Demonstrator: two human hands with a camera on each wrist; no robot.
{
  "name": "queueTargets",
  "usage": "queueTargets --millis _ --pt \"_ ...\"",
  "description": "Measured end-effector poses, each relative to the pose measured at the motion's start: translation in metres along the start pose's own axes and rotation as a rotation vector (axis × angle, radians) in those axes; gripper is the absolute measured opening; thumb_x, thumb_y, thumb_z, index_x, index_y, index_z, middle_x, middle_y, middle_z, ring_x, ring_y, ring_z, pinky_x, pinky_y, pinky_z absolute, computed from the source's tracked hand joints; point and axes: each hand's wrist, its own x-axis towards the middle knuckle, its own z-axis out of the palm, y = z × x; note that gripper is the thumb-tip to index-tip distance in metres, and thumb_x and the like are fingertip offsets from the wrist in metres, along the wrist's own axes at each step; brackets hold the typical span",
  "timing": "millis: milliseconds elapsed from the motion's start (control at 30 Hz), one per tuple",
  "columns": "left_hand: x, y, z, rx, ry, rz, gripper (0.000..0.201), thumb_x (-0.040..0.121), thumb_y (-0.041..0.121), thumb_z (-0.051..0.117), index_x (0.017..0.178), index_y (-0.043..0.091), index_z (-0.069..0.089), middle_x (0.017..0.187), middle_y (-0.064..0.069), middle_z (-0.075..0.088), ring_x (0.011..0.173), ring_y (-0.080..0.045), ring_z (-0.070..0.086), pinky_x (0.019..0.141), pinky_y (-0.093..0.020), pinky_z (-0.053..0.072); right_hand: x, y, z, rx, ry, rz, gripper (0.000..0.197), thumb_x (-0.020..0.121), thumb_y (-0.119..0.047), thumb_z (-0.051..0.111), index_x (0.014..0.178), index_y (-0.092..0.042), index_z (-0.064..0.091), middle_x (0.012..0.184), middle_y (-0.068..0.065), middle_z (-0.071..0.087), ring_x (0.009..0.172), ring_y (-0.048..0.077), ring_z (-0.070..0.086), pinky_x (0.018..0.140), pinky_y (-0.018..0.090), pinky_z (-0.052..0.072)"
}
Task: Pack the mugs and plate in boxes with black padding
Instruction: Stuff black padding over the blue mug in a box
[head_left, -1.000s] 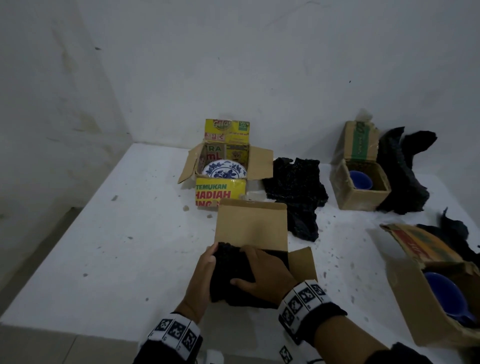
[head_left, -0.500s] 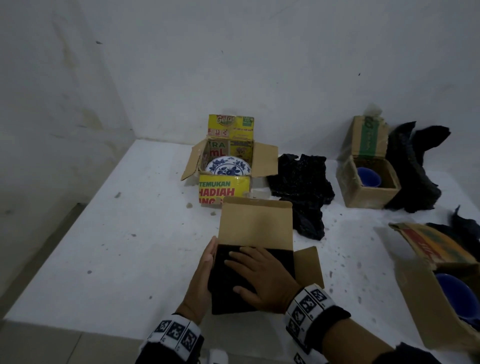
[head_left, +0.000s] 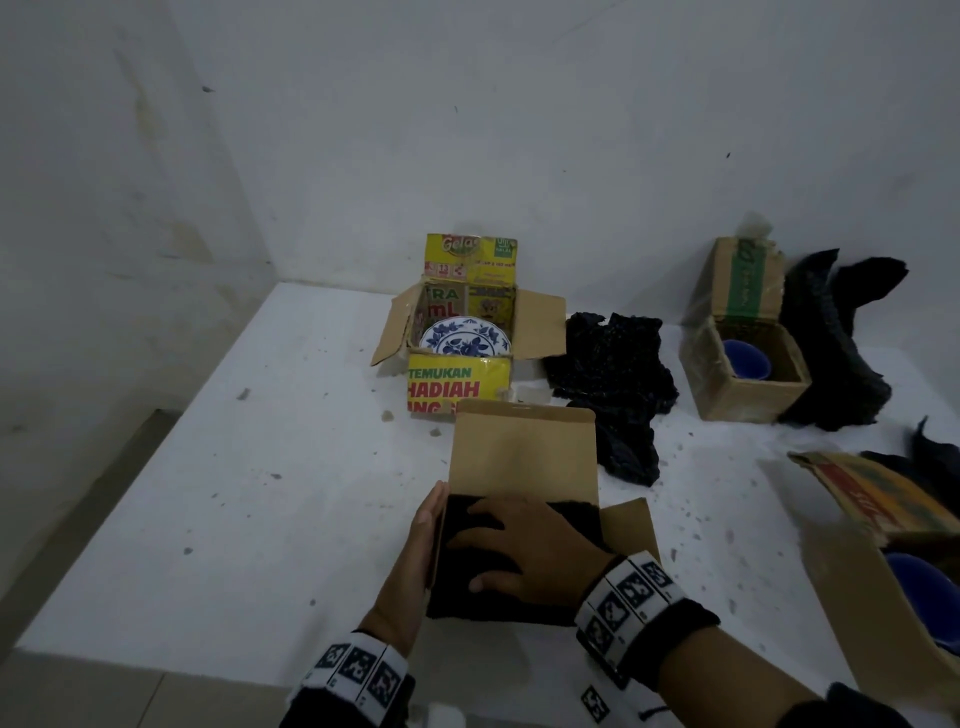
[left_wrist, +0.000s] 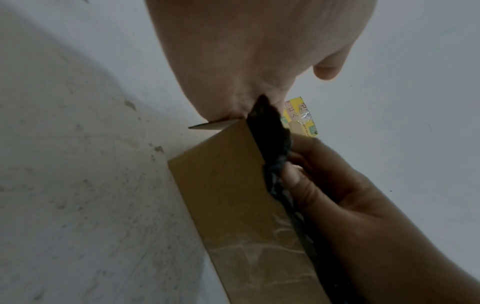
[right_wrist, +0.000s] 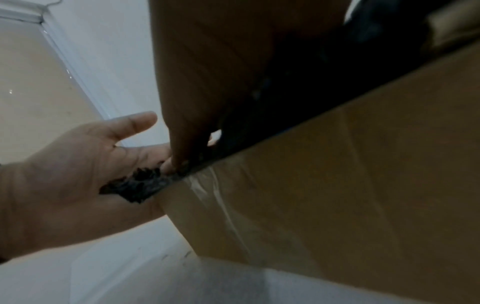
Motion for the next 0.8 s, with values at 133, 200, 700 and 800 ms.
queueTargets --millis 133,200,700,800 --pt "0.005 -0.008 -0.002 -0.124 0.022 0.005 0.04 0.101 0.037 0.022 0.138 0.033 0.037 0.144 0.012 0.042 0.128 -0.002 0.043 0.098 -0.021 0.037 -0.003 -0.002 0.008 -0.004 0.081 0.0 0.033 0.085 -0.049 0.048 0.105 -0.033 0.068 0.128 0.01 0.056 0.111 0.031 0.053 0.094 0.045 0.038" --pt "0.004 -0.008 -0.003 -0.12 0.01 0.006 0.04 0.101 0.034 0.019 0.138 0.033 0.035 0.145 0.013 0.039 0.13 -0.003 0.04 0.102 -0.023 0.035 0.0 -0.009 0.008 -0.034 0.08 0.023 0.029 0.083 -0.044 0.047 0.1 -0.036 0.069 0.128 0.009 0.056 0.108 0.032 0.054 0.09 0.046 0.039" --pt "0.007 -0.014 -0.008 -0.134 -0.096 0.078 0.047 0.095 0.042 0.026 0.14 0.03 0.034 0.142 0.013 0.042 0.125 0.0 0.045 0.095 -0.02 0.043 0.0 -0.023 -0.013 -0.032 -0.086 0.07 0.044 0.084 -0.045 0.04 0.12 -0.029 0.059 0.141 0.008 0.042 0.125 0.028 0.041 0.101 0.046 0.034" --pt "0.006 -0.016 -0.007 -0.116 -0.114 0.108 0.052 0.09 0.044 0.026 0.139 0.03 0.035 0.138 0.015 0.046 0.122 0.002 0.048 0.087 -0.014 0.047 -0.012 -0.011 -0.026 -0.049 -0.116 0.062 0.045 0.083 -0.047 0.059 0.126 -0.035 0.053 0.143 0.007 0.039 0.127 0.028 0.039 0.101 0.044 0.033"
